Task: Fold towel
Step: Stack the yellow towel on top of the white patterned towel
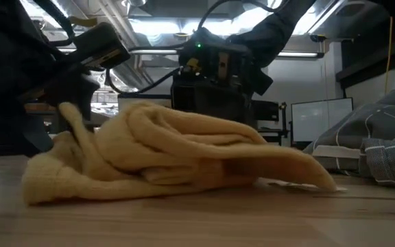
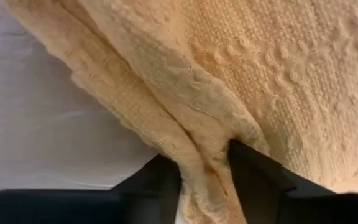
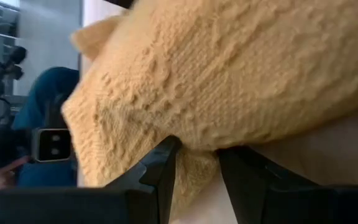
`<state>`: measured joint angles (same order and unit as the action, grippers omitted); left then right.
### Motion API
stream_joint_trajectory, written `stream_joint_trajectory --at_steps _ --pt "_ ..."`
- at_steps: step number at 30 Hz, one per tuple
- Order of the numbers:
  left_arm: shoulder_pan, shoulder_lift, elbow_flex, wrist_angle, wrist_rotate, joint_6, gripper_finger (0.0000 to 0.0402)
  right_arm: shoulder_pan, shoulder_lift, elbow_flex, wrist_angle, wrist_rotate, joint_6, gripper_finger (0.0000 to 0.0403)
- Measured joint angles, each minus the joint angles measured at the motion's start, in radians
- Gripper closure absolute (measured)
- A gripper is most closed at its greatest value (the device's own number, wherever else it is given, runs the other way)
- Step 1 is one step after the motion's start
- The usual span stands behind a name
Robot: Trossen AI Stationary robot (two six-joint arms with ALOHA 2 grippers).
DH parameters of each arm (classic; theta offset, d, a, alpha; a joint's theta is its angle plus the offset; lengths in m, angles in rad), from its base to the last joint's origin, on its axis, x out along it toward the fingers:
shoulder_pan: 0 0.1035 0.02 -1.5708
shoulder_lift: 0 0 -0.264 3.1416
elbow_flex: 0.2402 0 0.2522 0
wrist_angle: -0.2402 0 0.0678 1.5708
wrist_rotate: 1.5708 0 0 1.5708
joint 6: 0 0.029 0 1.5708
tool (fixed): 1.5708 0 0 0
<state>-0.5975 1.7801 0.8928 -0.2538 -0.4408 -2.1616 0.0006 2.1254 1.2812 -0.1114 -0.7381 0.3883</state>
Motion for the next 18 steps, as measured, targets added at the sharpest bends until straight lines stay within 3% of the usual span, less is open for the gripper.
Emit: stream_joint_trajectory --at_steps 6,10,14,18 --pt "-0.012 0.002 -0.001 0.001 -0.013 0.012 0.0345 0.000 0.000 0.000 0.018 -0.023 0.027 0.0283" --pt "-0.025 0.003 -0.002 0.009 -0.053 0.012 0.0388 0.000 0.000 0.000 0.036 -0.040 0.027 0.0326" --pt "-0.040 0.000 -0.002 0.008 -0.072 0.020 0.0393 0.000 0.000 0.000 0.065 -0.041 0.025 0.0389" --pt "-0.069 -0.024 -0.003 -0.015 -0.113 0.036 0.0398 0.000 0.000 0.000 0.110 -0.041 0.032 0.0380"
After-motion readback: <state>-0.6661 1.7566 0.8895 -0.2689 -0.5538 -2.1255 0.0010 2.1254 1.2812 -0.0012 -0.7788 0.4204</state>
